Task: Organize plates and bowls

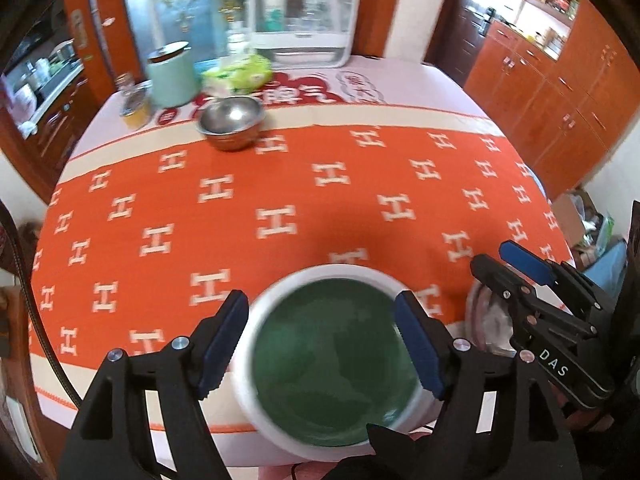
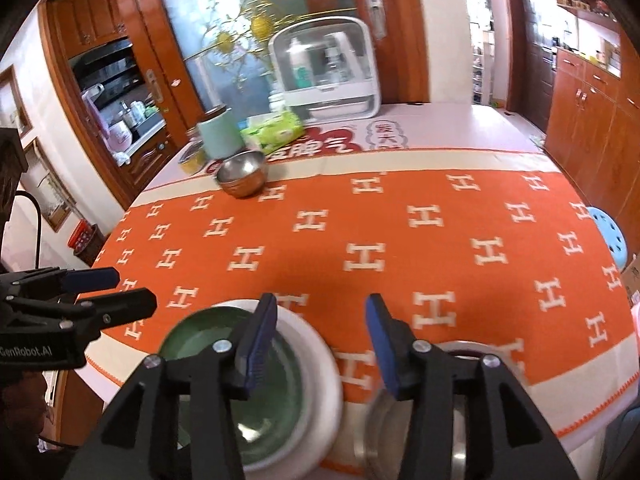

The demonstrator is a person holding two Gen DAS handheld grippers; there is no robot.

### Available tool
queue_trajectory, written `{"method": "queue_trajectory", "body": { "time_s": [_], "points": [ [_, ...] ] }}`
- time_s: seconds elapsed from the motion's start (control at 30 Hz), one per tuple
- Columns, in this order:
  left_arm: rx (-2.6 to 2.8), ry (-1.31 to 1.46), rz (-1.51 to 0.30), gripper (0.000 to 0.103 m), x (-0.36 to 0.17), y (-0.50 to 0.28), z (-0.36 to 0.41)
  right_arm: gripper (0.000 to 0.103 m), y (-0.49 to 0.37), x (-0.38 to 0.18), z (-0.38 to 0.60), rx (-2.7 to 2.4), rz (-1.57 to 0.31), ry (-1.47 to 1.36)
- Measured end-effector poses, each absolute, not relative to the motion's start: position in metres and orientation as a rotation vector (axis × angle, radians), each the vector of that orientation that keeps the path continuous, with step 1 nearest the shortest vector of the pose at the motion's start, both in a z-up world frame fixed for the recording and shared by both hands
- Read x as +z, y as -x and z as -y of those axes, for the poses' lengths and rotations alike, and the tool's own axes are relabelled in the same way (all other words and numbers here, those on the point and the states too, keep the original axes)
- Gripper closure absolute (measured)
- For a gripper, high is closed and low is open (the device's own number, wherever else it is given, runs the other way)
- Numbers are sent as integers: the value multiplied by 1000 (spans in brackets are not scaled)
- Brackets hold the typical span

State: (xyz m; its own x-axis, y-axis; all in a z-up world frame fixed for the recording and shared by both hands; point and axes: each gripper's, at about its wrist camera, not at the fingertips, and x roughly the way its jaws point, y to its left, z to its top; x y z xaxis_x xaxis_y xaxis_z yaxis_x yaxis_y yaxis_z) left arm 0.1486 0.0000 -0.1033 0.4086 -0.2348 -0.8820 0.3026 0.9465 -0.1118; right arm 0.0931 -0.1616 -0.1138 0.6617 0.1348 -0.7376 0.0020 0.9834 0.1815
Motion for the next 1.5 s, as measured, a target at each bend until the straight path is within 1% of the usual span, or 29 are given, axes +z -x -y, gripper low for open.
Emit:
{"method": "queue_trajectory", "body": {
  "time_s": [0.1, 0.43, 0.67, 0.83, 0.9, 0.93, 1.1, 1.27, 1.5],
  "points": [
    [-304, -60, -1096, 28, -103, -156, -29, 45, -103, -115, 137, 97, -858, -162],
    [-219, -40, -1095, 27, -91, -190, -119, 41, -147, -114, 75, 126, -921, -139],
    [-197, -60, -1115, 27, -83, -232, -151, 41, -191, -100, 55, 114, -928, -165],
    [-211, -79, -1146, 27, -84, -271, -159, 40, -224, -87, 48, 85, -905, -151],
    [-211, -96, -1159, 27, -86, -287, -160, 34, -239, -82, 45, 70, -891, -139],
    [-207, -116, -1178, 27, -89, -301, -160, 33, -246, -81, 43, 64, -886, -131],
    [-228, -151, -1196, 27, -96, -349, -158, 32, -282, -80, 38, 50, -879, -118],
    [-264, -170, -1173, 27, -101, -397, -148, 32, -318, -84, 36, 27, -874, -122],
    [-331, -186, -1181, 27, -121, -446, -130, 32, -357, -92, 35, -1, -869, -137]
  ]
}}
